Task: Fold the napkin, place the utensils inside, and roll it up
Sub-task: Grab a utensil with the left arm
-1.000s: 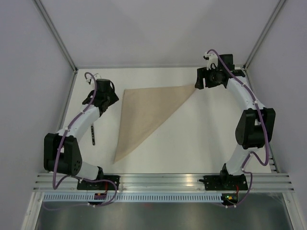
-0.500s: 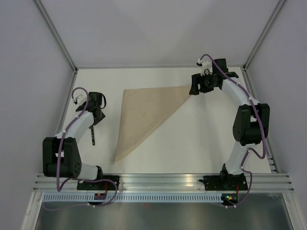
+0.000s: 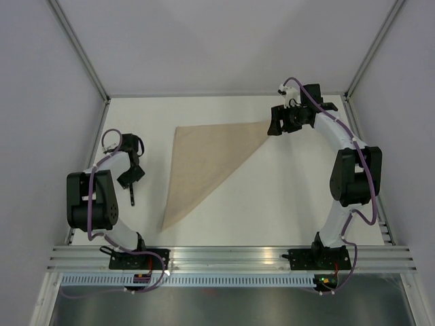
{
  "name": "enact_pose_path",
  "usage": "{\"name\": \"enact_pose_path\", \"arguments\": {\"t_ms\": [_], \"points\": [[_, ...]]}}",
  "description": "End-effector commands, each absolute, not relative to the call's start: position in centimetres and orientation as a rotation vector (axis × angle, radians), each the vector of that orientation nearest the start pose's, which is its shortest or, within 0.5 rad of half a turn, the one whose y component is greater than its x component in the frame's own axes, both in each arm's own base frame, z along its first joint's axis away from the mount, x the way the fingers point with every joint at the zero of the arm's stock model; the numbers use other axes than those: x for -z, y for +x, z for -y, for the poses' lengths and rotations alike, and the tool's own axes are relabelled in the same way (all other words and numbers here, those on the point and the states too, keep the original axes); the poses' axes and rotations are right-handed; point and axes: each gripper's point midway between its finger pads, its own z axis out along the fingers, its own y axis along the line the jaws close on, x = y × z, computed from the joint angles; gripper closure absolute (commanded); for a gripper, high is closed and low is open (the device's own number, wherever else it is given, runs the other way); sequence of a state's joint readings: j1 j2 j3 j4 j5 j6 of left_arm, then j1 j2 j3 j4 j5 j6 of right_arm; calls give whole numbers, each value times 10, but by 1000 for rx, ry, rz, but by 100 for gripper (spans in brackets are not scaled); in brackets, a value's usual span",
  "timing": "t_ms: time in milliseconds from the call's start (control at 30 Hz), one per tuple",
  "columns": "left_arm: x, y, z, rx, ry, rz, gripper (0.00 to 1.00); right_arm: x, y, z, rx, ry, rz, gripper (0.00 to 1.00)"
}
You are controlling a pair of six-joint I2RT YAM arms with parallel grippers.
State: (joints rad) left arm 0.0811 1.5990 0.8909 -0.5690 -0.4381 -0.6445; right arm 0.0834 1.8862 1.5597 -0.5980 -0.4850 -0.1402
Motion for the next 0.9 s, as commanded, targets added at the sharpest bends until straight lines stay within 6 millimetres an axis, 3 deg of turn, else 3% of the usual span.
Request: {"name": "enact_pose_path", "arguments": {"t_ms": [0,433,867], "points": [[-17,298,-71,-416,-981,-2538,43,-143,452,-120,-589,-507,-2341,24],[-12,293,-73,-424,-957,-2557,51,-149,442,-120,-590,-515,-2331,24],[-6,300,-70,-394,-944,-2563,70,-147,441,-116,-569,-514,-2336,25]]}}
